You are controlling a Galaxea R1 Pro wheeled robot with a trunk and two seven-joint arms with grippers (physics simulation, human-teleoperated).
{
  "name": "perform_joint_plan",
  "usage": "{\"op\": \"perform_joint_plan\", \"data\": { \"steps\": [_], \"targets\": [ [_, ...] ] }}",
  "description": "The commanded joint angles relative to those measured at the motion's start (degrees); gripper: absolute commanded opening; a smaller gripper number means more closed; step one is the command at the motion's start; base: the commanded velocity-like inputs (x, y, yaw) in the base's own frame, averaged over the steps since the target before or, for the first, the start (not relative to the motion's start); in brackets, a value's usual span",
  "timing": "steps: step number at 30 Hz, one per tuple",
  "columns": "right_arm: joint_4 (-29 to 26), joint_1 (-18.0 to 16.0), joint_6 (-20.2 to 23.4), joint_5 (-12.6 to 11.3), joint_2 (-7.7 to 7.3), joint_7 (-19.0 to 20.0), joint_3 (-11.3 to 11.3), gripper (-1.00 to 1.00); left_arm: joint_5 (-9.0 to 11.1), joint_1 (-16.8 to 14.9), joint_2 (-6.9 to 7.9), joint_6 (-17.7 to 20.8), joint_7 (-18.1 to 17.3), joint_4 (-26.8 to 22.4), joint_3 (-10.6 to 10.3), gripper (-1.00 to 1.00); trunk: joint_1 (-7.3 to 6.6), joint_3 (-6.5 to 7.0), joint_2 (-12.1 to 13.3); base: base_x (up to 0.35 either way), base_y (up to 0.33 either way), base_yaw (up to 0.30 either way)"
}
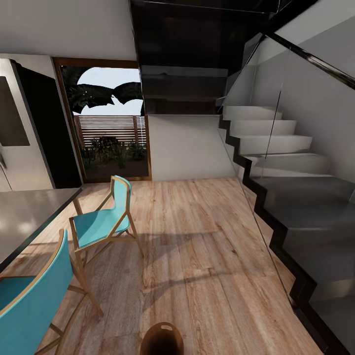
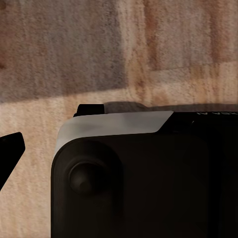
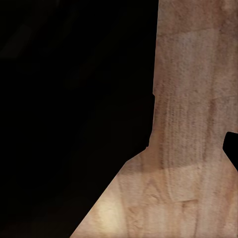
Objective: Put the three can of soda from the living room inside the tash can in the kitchen.
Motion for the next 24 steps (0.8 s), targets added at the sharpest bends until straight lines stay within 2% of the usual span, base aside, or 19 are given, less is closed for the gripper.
{"op": "perform_joint_plan", "data": {
  "steps": [1,24],
  "targets": [
    [0.0,0.0,0.0,0.0,0.0,0.0,0.0,1.0,0.0,0.0,0.0,0.0,0.0,0.0,0.0,1.0,0.0,0.0,0.0,0.0,0.0,0.0],
    [0.0,0.0,0.0,0.0,0.0,0.0,0.0,1.0,0.0,0.0,0.0,0.0,0.0,0.0,0.0,1.0,0.0,0.0,0.0,0.0,0.0,0.0]
  ]
}}
